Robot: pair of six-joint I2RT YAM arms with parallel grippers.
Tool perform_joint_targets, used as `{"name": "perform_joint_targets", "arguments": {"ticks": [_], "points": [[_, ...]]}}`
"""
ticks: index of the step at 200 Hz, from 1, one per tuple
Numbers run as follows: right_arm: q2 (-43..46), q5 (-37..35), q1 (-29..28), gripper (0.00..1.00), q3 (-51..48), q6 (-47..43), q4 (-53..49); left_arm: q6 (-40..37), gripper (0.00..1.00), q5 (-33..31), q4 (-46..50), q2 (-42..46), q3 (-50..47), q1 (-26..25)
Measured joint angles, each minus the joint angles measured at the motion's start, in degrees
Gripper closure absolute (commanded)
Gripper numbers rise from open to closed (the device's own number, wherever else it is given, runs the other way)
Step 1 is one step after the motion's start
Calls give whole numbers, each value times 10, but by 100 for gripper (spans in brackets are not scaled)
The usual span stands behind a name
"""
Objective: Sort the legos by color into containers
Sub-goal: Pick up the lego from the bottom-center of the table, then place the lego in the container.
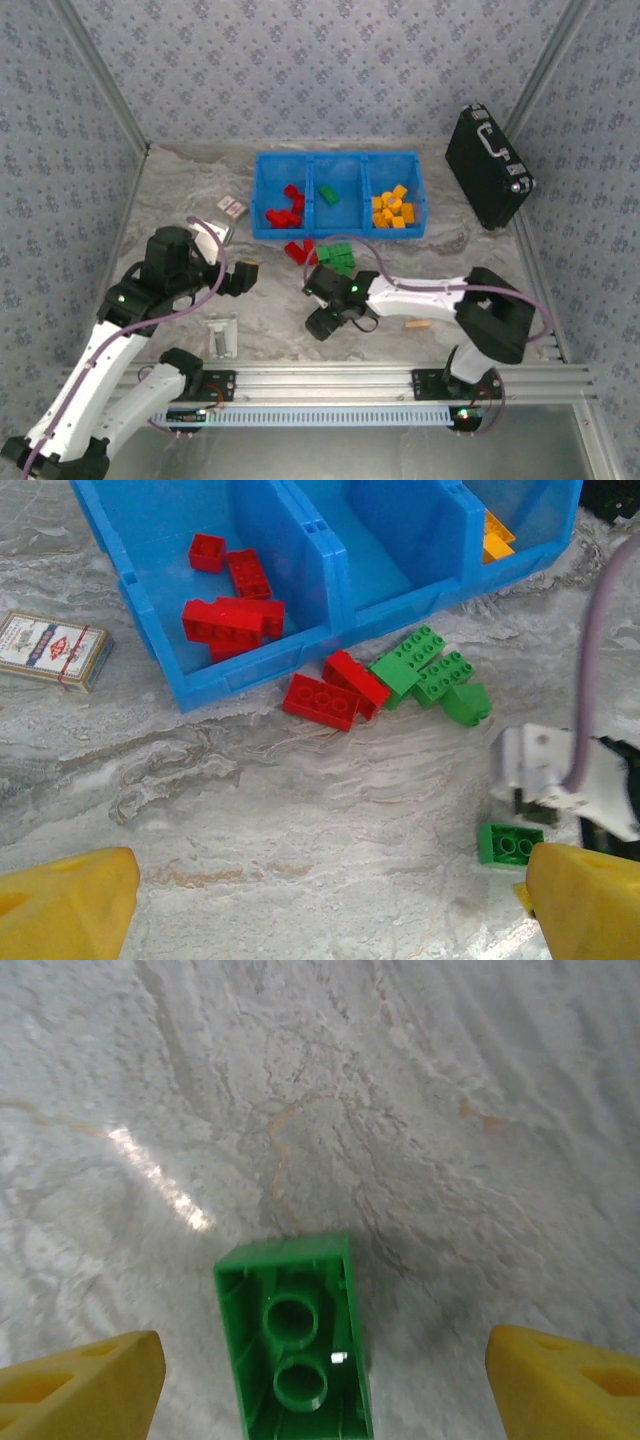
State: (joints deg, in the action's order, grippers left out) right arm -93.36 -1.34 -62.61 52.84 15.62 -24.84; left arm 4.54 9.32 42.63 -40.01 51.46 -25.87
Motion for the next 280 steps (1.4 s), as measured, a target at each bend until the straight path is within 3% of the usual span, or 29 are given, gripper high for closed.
{"name": "perform_joint_targets", "arguments": {"ticks": [31,66,88,118,147,219,256,280], "points": [[-35,-17,-6,28,18,-1,-3,0,0,1,0,12,0,0],[-42,-43,-5,61,24,-3,-12,0,0,1,0,18,0,0],[-43,-38,-6,72,30,-7,-13,0,0,-1,1,21,0,0],[-41,-30,10,71,39,-17,-20,0,0,-5,1,21,0,0],[-35,-28,80,71,71,-46,-32,0,0,-9,1,21,0,0],[-74,-55,234,72,291,-84,-10,0,0,-28,-9,26,-19,0],[-173,-60,266,63,386,-76,-16,0,0,-34,-9,38,-23,1],[-227,-59,277,50,438,-69,-37,0,0,-36,-9,48,-23,1]]}}
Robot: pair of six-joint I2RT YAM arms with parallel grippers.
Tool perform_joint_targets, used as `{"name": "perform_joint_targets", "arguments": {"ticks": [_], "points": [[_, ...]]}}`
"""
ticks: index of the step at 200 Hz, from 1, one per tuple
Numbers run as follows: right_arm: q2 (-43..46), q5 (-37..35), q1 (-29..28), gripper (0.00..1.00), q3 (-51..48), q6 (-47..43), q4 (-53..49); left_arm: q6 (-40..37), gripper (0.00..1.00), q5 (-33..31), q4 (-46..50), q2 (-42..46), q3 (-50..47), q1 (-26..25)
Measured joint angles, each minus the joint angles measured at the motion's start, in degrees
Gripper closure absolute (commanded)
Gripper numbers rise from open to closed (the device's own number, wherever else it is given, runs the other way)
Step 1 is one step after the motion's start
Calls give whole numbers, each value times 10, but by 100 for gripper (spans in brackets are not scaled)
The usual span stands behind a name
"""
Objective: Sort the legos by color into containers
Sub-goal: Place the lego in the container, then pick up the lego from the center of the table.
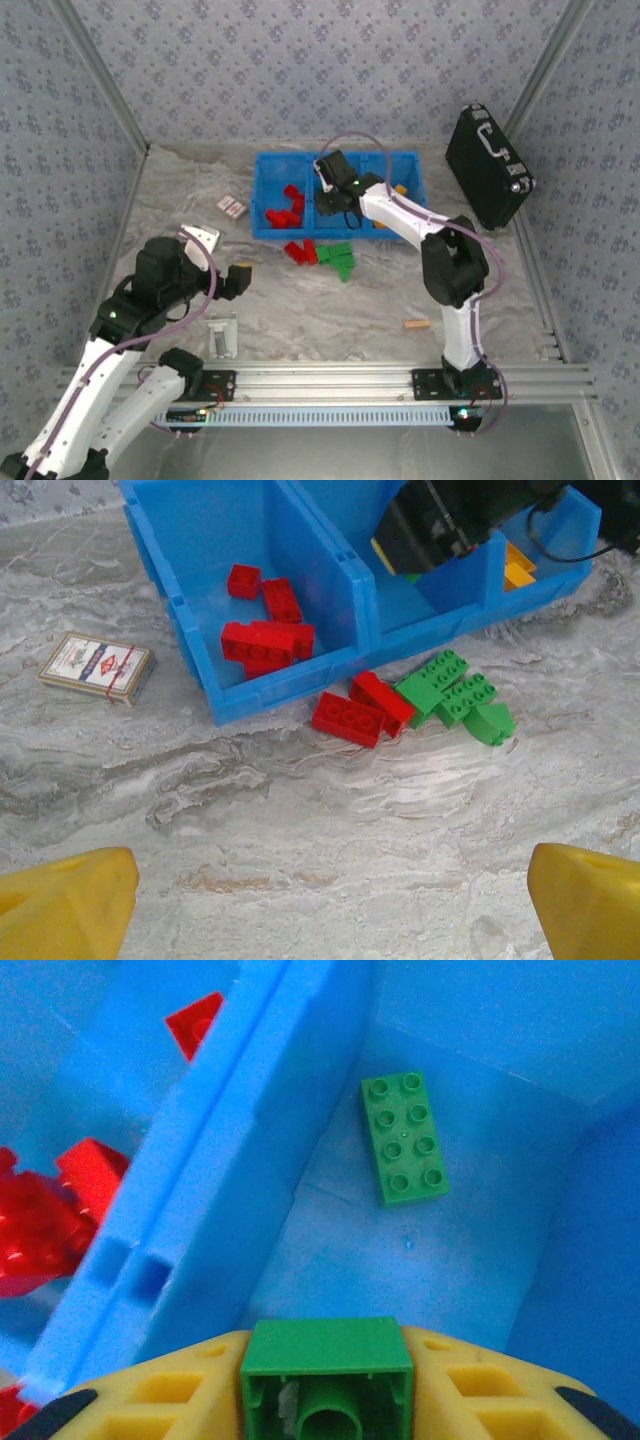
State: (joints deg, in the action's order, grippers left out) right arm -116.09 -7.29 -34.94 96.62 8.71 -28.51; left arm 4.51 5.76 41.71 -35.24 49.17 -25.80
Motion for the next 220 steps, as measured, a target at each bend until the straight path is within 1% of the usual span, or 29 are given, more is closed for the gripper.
{"name": "perform_joint_targets", "arguments": {"ticks": [15,27,32,55,76,109,128,142,161,180,220], "points": [[-5,0,7,39,4,8,-9,0,0,0,-2,4,-1,0],[-5,0,11,33,8,11,-17,0,0,0,-5,4,-2,0],[-5,0,12,32,8,14,-17,0,0,0,-7,4,-2,0],[3,0,14,31,-2,16,-15,0,0,0,-10,4,-2,0],[46,-3,2,31,-52,14,-13,-1,0,0,-12,7,-2,0],[150,-28,-57,30,-147,26,-34,-3,0,0,-12,15,-3,0],[207,-30,-97,30,-205,54,-46,-5,0,0,-12,14,-3,1],[229,-30,-114,30,-240,85,-53,-5,0,-1,-12,14,-3,1],[227,-32,-124,30,-266,130,-67,-6,0,-3,-12,14,-3,3],[211,-39,-129,27,-277,165,-73,-6,0,-5,-12,14,-2,3],[174,-39,-130,23,-276,196,-69,-6,0,-8,-12,14,-3,3]]}}
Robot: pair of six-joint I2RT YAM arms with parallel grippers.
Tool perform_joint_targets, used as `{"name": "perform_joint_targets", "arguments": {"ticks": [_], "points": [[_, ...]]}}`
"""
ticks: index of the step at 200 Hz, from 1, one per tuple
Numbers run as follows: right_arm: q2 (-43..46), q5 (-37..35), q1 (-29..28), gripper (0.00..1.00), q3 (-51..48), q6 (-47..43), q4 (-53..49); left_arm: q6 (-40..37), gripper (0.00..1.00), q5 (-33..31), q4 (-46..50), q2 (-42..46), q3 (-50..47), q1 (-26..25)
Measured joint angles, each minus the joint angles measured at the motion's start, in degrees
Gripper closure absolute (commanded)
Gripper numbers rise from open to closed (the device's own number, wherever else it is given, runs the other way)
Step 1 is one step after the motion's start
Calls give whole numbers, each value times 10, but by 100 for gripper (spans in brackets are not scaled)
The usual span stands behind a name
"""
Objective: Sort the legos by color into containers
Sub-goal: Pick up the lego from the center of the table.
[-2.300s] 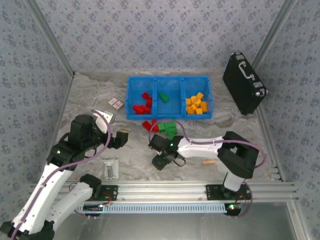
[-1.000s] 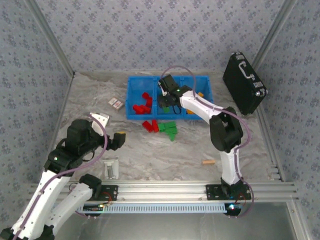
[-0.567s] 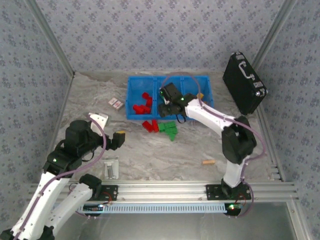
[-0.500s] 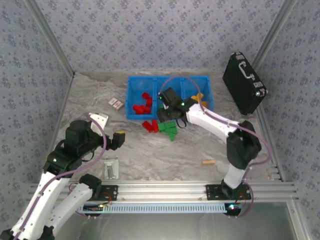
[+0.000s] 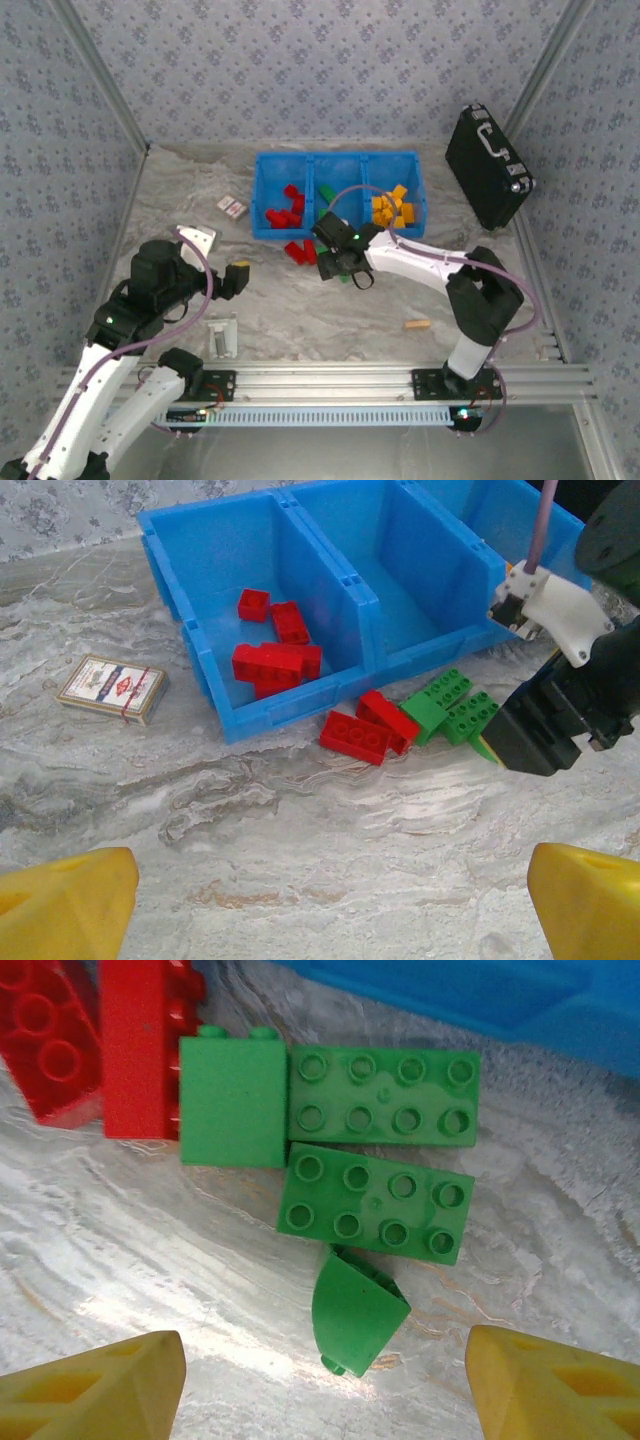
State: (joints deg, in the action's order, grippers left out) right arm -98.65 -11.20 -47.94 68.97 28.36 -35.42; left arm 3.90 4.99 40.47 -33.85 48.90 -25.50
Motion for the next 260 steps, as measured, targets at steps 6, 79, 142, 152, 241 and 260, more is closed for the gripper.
{"name": "perform_joint_targets", "arguments": {"ticks": [6,79,142,152,241,260], "points": [[-5,0,0,23,0,3,0,0,0,-1,0,0,0,0],[-19,1,2,23,0,24,-1,0,0,-14,0,0,-4,0],[-36,10,9,33,-28,34,14,0,0,-16,0,0,-6,0],[-37,11,11,34,-32,35,19,0,0,-16,0,0,-6,0],[-57,16,20,57,-35,36,53,0,0,-16,0,-1,-7,0],[-58,15,21,59,-35,36,54,0,0,-16,0,-1,-7,0]]}}
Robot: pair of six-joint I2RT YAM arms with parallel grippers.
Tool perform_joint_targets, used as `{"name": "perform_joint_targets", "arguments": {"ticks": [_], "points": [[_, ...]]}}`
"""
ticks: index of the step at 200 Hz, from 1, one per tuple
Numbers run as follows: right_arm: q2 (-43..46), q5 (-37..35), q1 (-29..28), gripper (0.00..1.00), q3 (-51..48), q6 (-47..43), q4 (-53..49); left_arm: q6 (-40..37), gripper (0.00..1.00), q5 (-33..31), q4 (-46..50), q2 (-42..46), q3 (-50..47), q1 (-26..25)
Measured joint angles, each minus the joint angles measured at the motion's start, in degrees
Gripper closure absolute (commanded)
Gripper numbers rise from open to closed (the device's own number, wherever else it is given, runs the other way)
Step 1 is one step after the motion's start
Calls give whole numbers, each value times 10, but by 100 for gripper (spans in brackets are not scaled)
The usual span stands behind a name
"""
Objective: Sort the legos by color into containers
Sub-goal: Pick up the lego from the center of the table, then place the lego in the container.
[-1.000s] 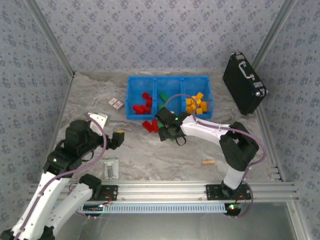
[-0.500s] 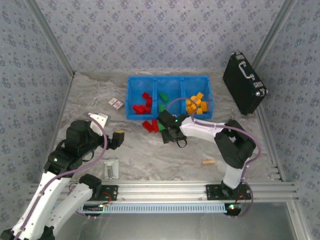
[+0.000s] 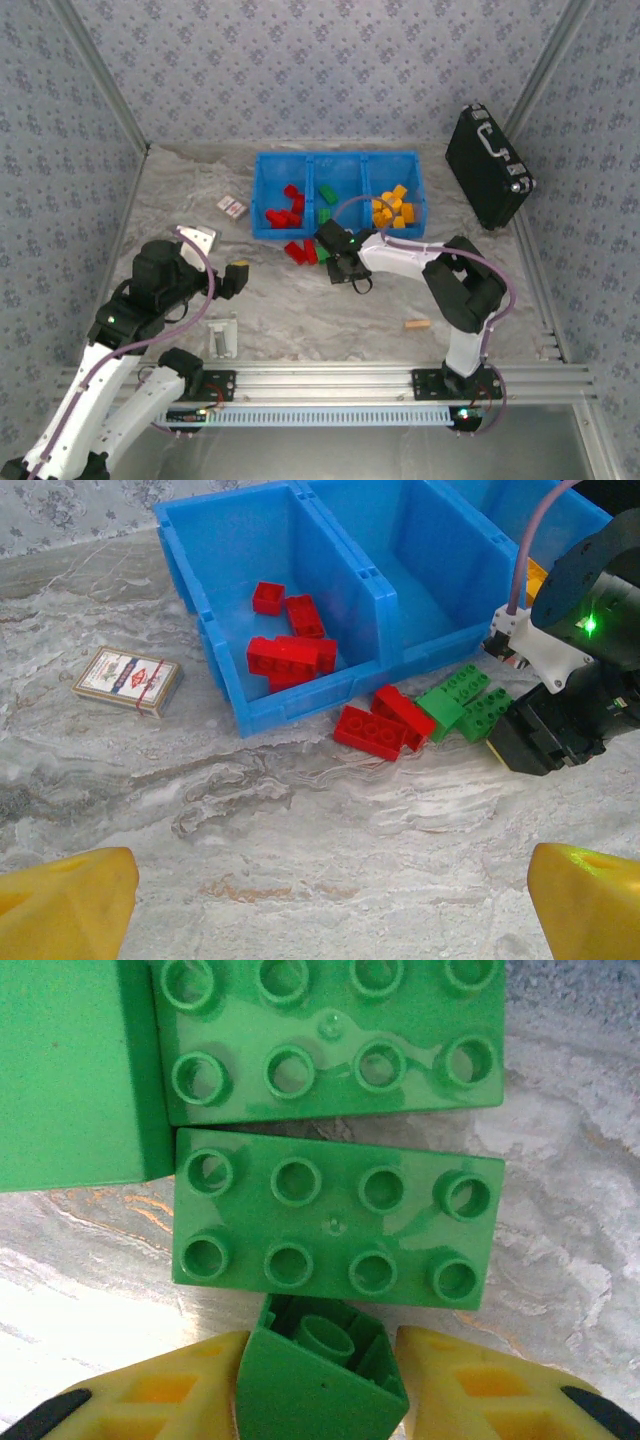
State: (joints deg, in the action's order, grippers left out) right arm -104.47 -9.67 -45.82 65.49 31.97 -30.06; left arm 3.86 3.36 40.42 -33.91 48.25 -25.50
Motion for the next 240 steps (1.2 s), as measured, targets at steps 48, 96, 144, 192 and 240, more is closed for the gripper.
{"name": "perform_joint_targets", "arguments": {"ticks": [48,96,144,192,240], "points": [[0,0,0,65,-11,-4,13,-2,0,0,0,-4,0,0],[15,-1,0,66,-19,-16,16,-4,0,0,0,-7,0,0],[52,-16,0,69,-10,-34,3,-4,0,0,0,-7,0,0],[72,-37,30,69,47,-63,7,-4,0,0,0,-6,-1,0],[17,-49,107,43,162,-90,42,-4,0,0,-1,-7,-1,0]]}}
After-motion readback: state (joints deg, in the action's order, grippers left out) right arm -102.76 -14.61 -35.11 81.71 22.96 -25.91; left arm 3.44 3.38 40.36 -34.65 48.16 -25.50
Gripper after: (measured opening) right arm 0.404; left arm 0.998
